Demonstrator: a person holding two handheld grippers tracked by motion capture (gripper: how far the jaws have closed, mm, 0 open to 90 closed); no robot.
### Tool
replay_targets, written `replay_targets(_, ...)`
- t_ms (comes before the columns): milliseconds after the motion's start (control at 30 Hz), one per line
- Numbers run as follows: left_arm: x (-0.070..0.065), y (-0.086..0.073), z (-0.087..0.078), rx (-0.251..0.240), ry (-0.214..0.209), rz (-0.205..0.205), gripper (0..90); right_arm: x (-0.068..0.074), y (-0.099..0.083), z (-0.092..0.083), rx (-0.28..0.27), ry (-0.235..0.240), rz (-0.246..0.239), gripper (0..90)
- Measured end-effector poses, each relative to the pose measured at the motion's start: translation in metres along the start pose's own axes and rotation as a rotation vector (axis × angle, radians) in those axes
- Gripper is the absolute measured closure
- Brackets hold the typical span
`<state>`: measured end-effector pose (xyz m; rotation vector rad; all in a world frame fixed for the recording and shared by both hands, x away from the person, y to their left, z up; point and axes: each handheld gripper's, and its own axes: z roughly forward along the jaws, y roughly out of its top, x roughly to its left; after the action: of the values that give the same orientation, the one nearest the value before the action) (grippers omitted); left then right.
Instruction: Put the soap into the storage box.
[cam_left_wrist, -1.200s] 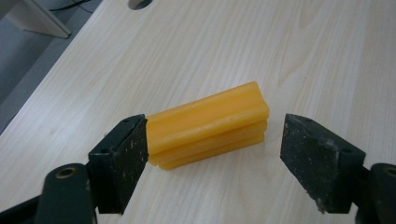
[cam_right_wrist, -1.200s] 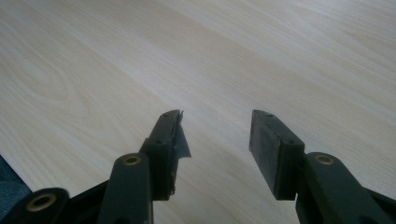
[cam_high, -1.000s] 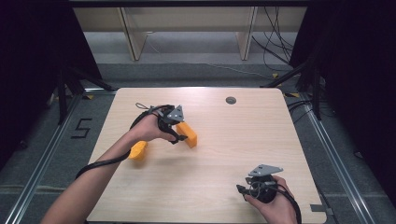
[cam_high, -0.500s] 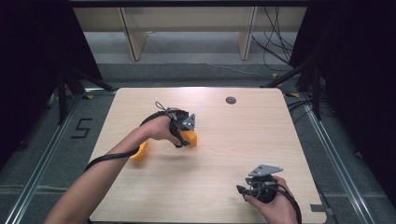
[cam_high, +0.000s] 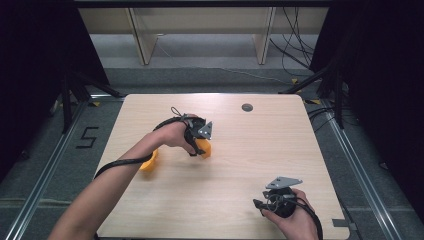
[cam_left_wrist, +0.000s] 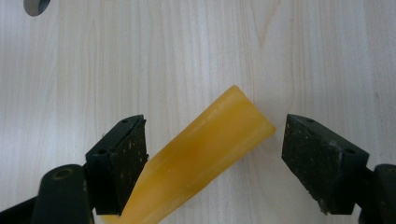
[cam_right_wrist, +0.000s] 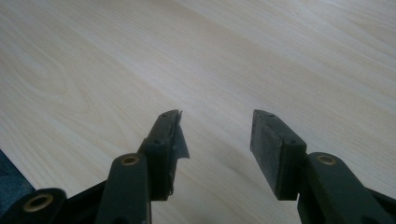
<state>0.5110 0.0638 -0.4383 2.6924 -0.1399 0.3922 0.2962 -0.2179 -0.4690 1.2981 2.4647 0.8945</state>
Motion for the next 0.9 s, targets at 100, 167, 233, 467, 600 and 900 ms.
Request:
replay_targets(100, 0.0, 0.0, 0.003, 0.017, -0.005, 0.013, 20.0, 0.0, 0.0, 0.0, 0.002, -0.001, 0.001, 52.8)
replay_targets(167, 0.0, 0.0, 0.006, 0.027, -0.006, 0.025, 20.0, 0.001, -0.001, -0.001, 0.014, -0.001, 0.017, 52.7)
replay_targets(233, 0.001, -0.001, 0.008, 0.027, -0.004, 0.016, 20.2, 0.0, -0.001, 0.0, 0.015, 0.001, 0.011, 52.6)
replay_targets(467, 0.001, 0.002, 0.018, 0.062, -0.021, 0.032, 21.6, -0.002, -0.001, 0.003, 0.005, 0.004, -0.031, 52.1)
replay_targets(600, 0.002, 0.002, 0.023, 0.081, -0.026, 0.043, 21.6, -0.002, -0.001, 0.003, 0.015, 0.008, -0.014, 51.9)
replay_targets(900, 0.002, 0.006, 0.029, 0.126, -0.041, 0.073, 21.8, -0.002, -0.002, 0.004, 0.025, 0.013, -0.007, 51.6)
